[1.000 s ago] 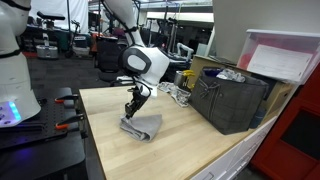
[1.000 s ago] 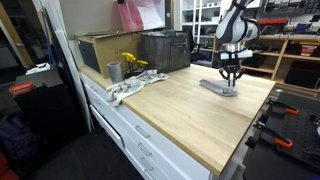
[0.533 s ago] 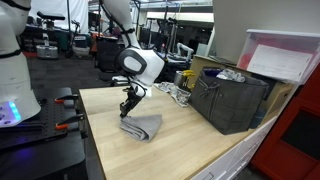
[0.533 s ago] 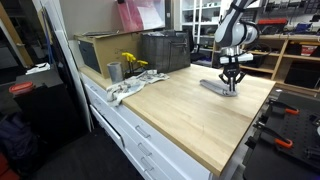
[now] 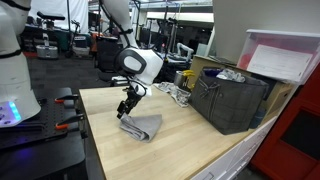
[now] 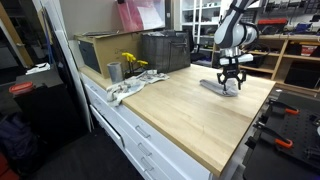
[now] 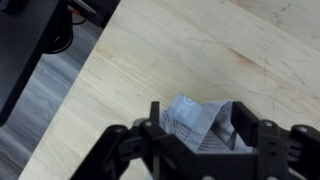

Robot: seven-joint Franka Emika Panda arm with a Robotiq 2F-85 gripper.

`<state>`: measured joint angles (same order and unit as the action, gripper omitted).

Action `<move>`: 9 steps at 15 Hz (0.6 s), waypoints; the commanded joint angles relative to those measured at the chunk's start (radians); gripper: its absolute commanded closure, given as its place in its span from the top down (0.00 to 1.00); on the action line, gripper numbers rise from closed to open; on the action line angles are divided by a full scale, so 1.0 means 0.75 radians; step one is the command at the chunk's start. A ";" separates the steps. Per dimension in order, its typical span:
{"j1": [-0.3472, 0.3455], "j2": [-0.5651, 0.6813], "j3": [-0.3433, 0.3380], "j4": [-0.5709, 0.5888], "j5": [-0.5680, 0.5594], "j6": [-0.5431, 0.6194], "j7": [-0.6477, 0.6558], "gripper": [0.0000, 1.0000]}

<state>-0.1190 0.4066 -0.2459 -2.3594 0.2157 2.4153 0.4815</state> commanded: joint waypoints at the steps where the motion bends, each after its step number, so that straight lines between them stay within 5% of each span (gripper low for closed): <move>1: 0.017 0.003 -0.007 -0.011 -0.027 0.042 0.032 1.00; 2: 0.017 0.020 -0.005 -0.012 -0.027 0.052 0.031 1.00; 3: 0.017 0.034 -0.003 -0.012 -0.023 0.051 0.030 0.71; 5: 0.016 0.055 -0.001 -0.014 -0.014 0.050 0.026 0.72; 9: 0.017 0.042 -0.013 -0.016 -0.017 0.045 0.023 0.41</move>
<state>-0.1111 0.4616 -0.2456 -2.3598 0.2100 2.4324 0.4815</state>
